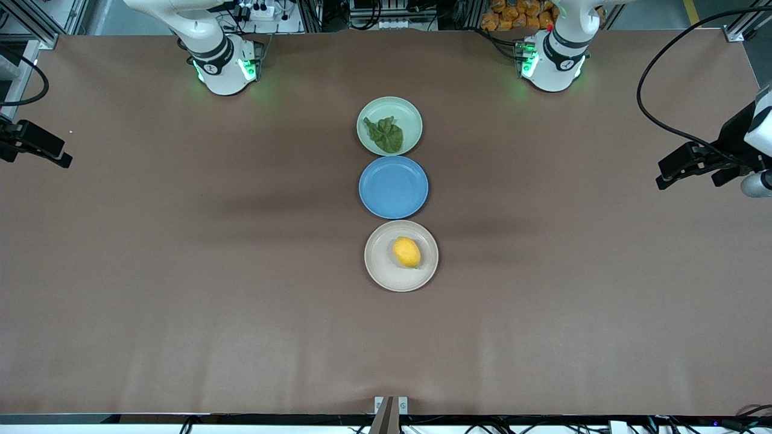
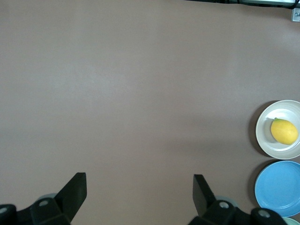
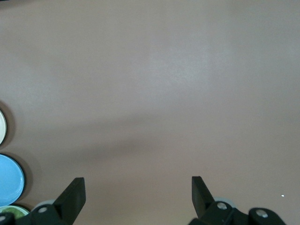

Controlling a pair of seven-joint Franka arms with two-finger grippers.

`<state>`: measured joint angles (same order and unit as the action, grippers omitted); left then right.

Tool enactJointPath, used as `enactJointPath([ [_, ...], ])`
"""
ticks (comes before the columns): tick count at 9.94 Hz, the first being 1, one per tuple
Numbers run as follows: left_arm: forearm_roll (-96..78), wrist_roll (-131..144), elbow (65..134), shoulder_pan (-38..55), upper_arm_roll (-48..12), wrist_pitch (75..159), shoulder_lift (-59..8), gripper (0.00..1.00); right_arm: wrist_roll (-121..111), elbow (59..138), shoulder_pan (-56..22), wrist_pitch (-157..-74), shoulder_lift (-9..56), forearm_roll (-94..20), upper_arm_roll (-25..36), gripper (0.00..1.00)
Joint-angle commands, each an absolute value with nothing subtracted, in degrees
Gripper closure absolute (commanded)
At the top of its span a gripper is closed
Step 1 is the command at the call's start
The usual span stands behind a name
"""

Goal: Pick lemon and lettuce from plates
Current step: 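Move the left gripper toward the lemon on the cream plate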

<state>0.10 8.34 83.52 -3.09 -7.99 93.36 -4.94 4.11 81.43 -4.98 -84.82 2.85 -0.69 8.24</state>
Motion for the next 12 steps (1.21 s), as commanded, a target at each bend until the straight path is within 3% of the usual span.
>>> enactJointPath([
  [1,-0.35,7.29,84.02,-3.43,-7.91,93.43,-4.31,0.0,4.84,81.04,-5.1,-84.98,2.9,-1.58,8.09,0.0],
  [8,-0.79,7.99,84.03,-2.46,-8.52,94.74,-7.11,0.0,4.57,81.12,-5.1,-85.52,3.43,-1.58,8.09,0.0],
  [12,-2.02,20.89,83.76,5.16,-9.05,104.54,-13.95,0.0,4.48,81.3,-5.45,-85.34,4.3,-1.5,8.09,0.0],
])
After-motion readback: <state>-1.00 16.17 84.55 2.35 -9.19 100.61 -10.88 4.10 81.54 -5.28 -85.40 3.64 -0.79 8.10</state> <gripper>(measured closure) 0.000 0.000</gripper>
